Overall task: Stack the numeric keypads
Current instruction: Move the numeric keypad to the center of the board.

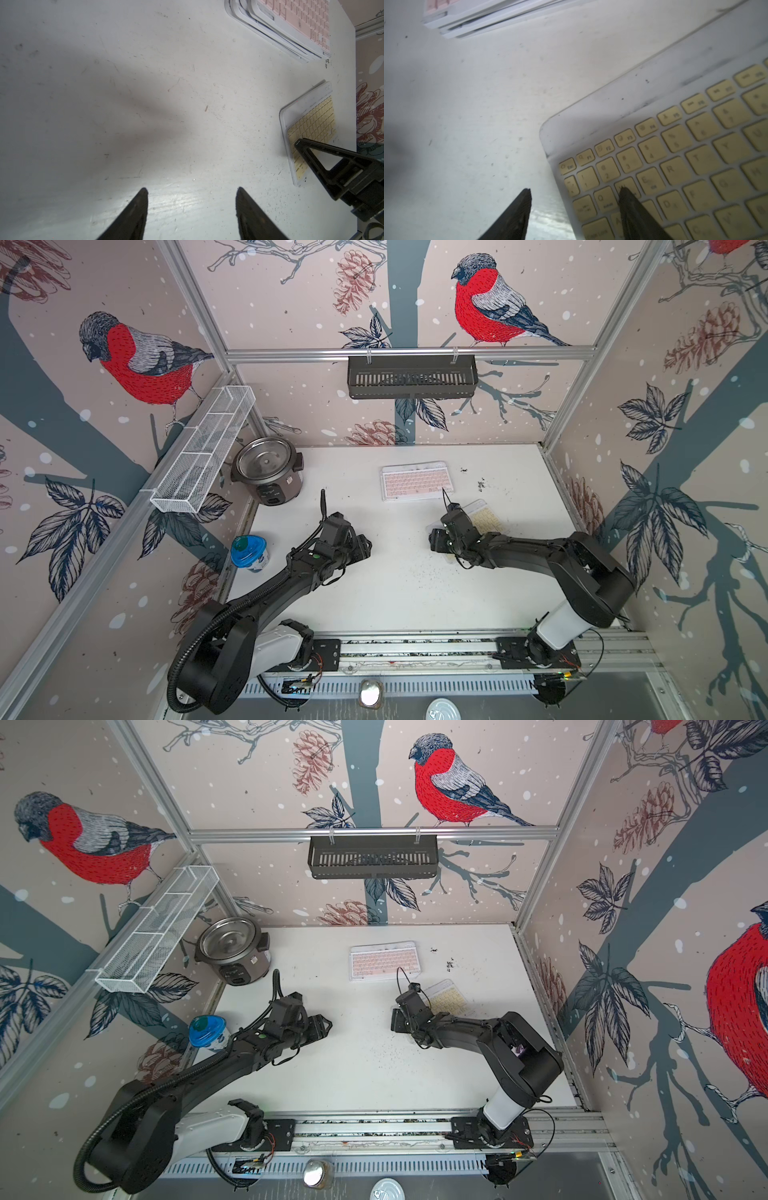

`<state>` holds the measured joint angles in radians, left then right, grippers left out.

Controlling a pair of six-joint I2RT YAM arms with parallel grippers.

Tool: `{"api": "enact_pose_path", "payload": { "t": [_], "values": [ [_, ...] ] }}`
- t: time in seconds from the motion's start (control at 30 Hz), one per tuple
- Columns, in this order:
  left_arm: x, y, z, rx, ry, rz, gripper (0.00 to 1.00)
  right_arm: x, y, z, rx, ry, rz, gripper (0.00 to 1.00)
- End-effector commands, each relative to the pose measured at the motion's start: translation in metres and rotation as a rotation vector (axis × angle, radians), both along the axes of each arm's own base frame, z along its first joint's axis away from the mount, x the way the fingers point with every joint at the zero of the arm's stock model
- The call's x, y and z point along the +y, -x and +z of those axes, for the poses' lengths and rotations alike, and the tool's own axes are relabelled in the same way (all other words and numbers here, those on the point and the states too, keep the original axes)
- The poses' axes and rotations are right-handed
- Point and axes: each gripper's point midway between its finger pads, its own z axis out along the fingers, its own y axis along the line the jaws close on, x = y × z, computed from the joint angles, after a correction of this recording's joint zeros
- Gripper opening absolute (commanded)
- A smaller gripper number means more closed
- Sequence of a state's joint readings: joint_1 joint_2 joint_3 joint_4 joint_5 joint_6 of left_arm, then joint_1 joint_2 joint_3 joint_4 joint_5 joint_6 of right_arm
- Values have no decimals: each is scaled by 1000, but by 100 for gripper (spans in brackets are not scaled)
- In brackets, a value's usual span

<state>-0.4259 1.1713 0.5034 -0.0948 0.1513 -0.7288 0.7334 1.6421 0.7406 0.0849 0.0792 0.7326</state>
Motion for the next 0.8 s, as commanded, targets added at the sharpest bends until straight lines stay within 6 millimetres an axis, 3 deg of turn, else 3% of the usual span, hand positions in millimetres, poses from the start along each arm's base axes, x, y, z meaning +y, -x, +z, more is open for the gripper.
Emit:
{"api": "enact_pose_path", "payload": {
  "t": [0.0,0.27,0.4,0.53,0.67,0.77],
  "values": [
    [2,2,0,4,-8,-1,66,24,38,-19,185,-29,62,68],
    [7,6,-2,15,-29,5,66,122,38,4,164,-190,233,68],
    [6,7,-2,20,-29,0,66,149,33,17,133,-187,288,68],
    [5,5,2,7,-28,-6,67,142,24,42,73,-194,284,68],
    [0,1,5,-12,-16,-29,67,111,13,67,25,-229,263,69],
    [-5,-3,4,-13,-10,-46,67,76,3,74,5,-251,240,69]
  ]
}}
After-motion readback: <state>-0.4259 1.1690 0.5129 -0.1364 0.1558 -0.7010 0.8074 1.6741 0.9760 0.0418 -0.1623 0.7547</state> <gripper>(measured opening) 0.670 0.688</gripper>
